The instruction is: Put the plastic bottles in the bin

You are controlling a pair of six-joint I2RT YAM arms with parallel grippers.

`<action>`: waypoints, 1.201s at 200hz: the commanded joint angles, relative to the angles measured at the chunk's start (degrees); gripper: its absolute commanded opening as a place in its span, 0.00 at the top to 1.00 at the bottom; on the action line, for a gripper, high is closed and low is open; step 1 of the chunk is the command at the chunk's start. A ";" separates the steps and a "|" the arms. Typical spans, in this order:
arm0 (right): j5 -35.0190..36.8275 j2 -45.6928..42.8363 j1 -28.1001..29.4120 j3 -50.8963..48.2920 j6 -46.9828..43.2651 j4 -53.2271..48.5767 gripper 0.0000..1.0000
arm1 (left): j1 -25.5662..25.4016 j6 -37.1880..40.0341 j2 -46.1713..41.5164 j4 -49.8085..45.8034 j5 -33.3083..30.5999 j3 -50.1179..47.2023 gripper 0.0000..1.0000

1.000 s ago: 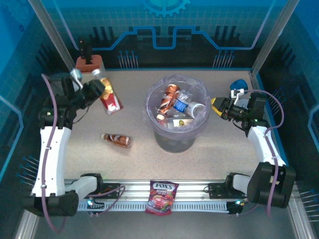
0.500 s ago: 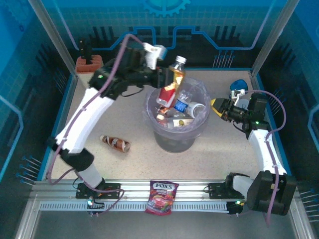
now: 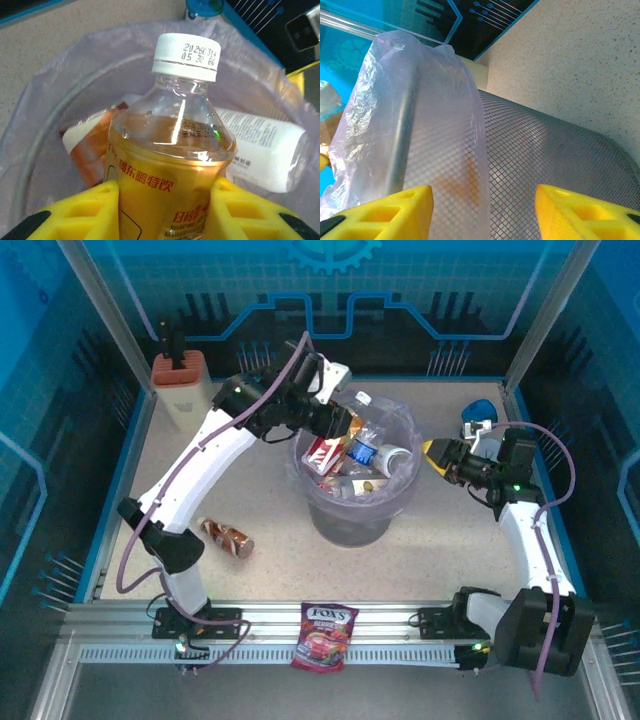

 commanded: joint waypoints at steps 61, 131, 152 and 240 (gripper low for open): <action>-0.41 -0.64 -0.34 0.87 -1.01 -0.62 0.43 | -0.12 -1.83 -2.33 2.90 -1.75 -11.09 0.64; -0.06 -1.43 -0.29 0.64 -1.17 -1.26 0.43 | -0.16 -3.87 -6.37 12.16 -3.49 -12.16 0.36; -0.03 -1.52 -0.35 0.78 -1.45 -1.64 0.43 | -0.14 -3.94 -8.30 14.30 -6.12 -12.99 0.32; -0.05 0.48 -0.23 1.18 -1.21 -0.24 0.41 | 3.15 -6.02 -19.35 7.27 -15.51 -12.71 0.14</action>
